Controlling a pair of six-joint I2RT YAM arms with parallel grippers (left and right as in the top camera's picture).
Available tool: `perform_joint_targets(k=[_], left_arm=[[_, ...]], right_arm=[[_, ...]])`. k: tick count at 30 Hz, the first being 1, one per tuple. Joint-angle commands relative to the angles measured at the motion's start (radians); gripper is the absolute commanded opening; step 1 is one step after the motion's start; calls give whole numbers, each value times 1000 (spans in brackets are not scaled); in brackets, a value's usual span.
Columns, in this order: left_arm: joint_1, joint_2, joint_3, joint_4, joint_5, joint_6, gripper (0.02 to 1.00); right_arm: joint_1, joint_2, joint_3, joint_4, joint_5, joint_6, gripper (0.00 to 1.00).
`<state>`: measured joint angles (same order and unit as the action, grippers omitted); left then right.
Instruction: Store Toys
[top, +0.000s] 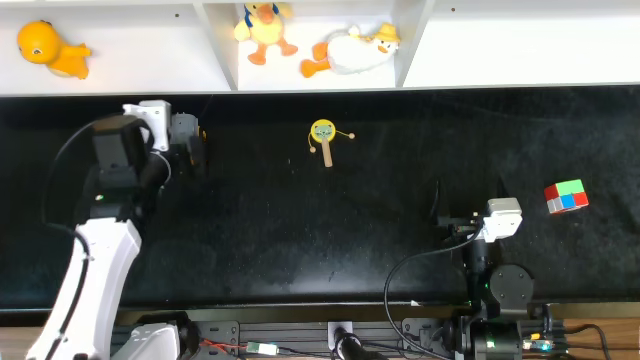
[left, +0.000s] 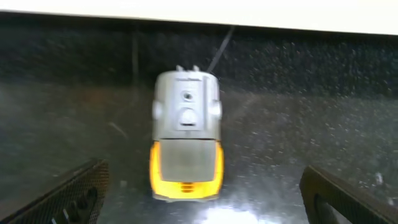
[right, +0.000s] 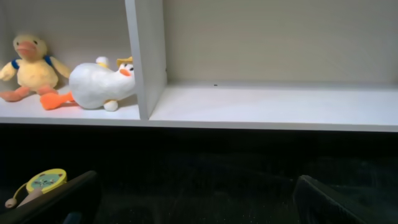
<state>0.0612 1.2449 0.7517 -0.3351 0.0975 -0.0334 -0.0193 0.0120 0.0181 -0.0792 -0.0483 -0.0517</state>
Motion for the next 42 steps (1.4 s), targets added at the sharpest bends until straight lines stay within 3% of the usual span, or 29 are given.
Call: perform_joint_targets(k=[1, 8, 10, 13, 21, 30, 42], left_arm=[[-16, 79, -5, 18, 6, -74, 998], [-16, 200, -5, 106, -10, -77, 963], [-16, 219, -5, 117, -10, -80, 873], [-16, 233, -5, 118, -11, -80, 656], [-16, 237, -5, 117, -25, -80, 406], [-16, 194, -5, 86, -38, -80, 371], [-18, -93, -4, -66, -114, -73, 336]], right_arm=[[-3, -7, -13, 5, -3, 7, 996], [-3, -7, -13, 5, -3, 7, 996], [-3, -7, -13, 5, -3, 7, 993], [-3, -7, -13, 5, -3, 7, 993], [-3, -7, -13, 5, -3, 7, 996], [-3, -7, -13, 5, -3, 7, 996], [-3, -7, -13, 5, -3, 7, 996]])
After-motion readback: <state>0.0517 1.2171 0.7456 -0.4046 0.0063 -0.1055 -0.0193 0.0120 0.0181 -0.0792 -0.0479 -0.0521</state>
